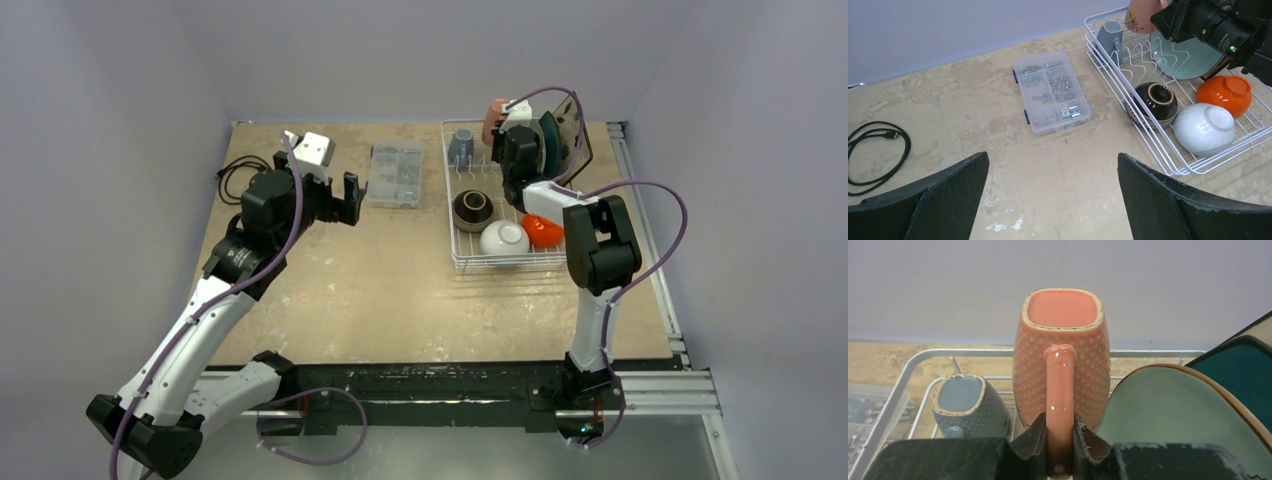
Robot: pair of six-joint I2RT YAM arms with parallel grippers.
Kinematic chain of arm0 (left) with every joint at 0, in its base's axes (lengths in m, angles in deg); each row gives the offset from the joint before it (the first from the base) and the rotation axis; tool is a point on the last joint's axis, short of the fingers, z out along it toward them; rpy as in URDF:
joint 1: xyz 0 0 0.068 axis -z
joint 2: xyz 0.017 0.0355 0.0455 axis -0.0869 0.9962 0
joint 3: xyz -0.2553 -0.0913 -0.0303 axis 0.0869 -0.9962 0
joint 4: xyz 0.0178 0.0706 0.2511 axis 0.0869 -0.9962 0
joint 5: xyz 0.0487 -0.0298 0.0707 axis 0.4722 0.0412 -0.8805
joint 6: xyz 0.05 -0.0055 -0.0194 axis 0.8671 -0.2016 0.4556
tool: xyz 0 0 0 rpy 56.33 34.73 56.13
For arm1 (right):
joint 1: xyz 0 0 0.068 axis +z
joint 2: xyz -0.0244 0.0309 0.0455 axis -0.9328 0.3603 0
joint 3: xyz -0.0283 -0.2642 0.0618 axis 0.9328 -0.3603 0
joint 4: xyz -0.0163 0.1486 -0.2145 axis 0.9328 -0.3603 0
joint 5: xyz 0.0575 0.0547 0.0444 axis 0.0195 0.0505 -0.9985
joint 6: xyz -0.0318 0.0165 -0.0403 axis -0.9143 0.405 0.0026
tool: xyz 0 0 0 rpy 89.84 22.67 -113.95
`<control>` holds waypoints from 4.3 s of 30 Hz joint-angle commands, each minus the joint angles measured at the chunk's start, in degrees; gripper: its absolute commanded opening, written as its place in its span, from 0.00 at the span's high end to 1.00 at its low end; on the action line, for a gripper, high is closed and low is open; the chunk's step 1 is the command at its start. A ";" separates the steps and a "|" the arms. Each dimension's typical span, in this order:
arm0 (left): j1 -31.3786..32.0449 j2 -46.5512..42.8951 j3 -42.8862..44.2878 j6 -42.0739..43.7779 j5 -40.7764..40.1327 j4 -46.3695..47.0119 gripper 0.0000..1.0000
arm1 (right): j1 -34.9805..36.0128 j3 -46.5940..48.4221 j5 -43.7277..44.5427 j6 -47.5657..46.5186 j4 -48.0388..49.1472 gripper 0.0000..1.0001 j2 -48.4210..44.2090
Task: Load the mixed dishes into the dish rack
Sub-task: Turn the cup upside down in the dish rack.
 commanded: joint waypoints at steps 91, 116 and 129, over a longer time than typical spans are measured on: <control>-0.05 -0.47 -1.44 -0.67 3.84 3.81 0.01 | -5.32 13.08 -10.33 14.39 -30.59 0.93 6.71; -0.05 0.17 -1.49 -1.24 4.59 3.69 0.01 | -6.04 14.00 -10.58 13.23 -33.73 0.71 3.36; -0.91 0.88 -1.05 -1.46 4.26 3.38 0.00 | -2.28 14.05 -9.24 7.02 -42.03 0.24 -15.10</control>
